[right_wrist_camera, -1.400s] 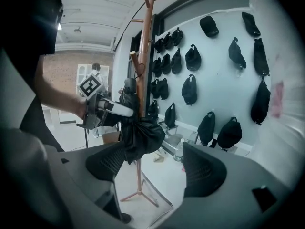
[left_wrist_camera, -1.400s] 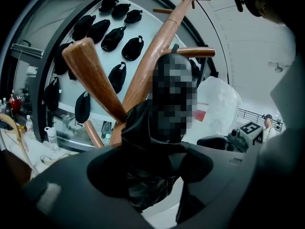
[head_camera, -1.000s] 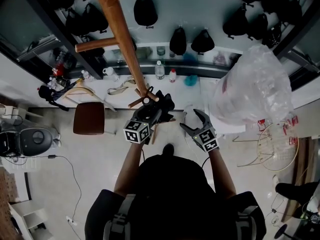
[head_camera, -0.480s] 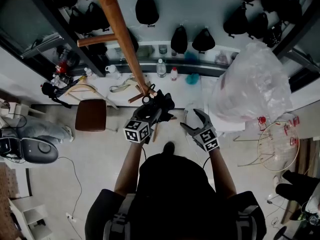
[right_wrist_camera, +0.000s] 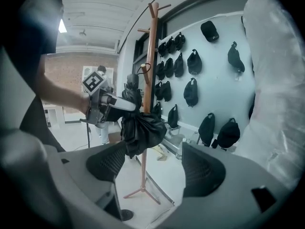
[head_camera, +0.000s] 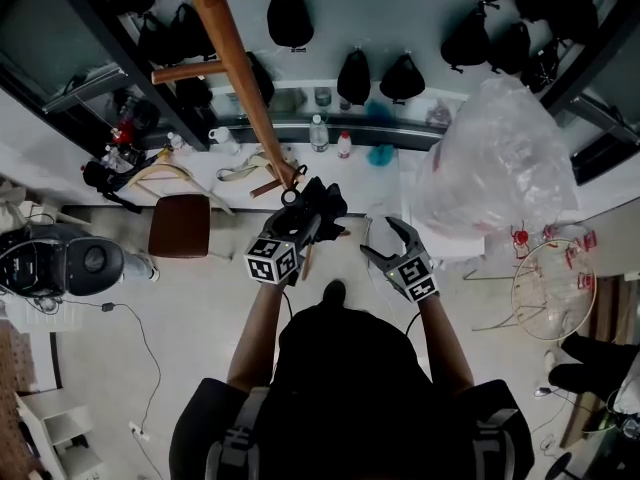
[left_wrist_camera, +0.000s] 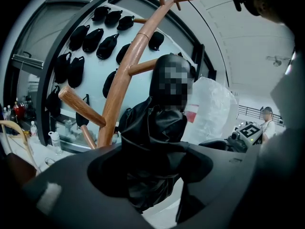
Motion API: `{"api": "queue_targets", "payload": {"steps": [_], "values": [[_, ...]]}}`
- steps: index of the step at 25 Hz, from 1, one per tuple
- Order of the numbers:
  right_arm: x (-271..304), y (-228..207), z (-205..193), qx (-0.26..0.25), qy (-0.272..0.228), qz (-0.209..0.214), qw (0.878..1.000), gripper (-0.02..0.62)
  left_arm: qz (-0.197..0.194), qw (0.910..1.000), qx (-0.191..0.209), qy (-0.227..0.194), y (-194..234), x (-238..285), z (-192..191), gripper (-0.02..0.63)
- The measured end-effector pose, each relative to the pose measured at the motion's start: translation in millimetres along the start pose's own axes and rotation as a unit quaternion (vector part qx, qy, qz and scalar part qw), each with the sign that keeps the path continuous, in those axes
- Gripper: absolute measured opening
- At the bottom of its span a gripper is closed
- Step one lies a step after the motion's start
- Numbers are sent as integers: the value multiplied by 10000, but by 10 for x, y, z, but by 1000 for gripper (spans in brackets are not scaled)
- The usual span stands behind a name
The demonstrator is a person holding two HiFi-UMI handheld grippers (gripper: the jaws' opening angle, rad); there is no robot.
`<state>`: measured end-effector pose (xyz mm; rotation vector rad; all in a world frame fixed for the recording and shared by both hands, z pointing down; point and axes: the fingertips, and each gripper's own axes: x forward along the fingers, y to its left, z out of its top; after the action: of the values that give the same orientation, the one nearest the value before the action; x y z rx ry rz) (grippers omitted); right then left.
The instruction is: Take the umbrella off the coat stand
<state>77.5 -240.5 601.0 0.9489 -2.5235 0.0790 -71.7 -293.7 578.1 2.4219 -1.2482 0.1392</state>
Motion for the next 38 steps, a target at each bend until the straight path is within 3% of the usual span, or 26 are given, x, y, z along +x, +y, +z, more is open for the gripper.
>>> {"api": "queue_targets", "payload": {"steps": [11, 38], "values": [[-223, 67, -100, -9, -24, 186, 9998, 368, 177, 9998, 45, 13, -201, -94, -53, 270], [-1030, 271, -672, -113, -18, 675, 9977, 364, 826, 9964, 46, 170, -1046, -584, -639, 270]]}}
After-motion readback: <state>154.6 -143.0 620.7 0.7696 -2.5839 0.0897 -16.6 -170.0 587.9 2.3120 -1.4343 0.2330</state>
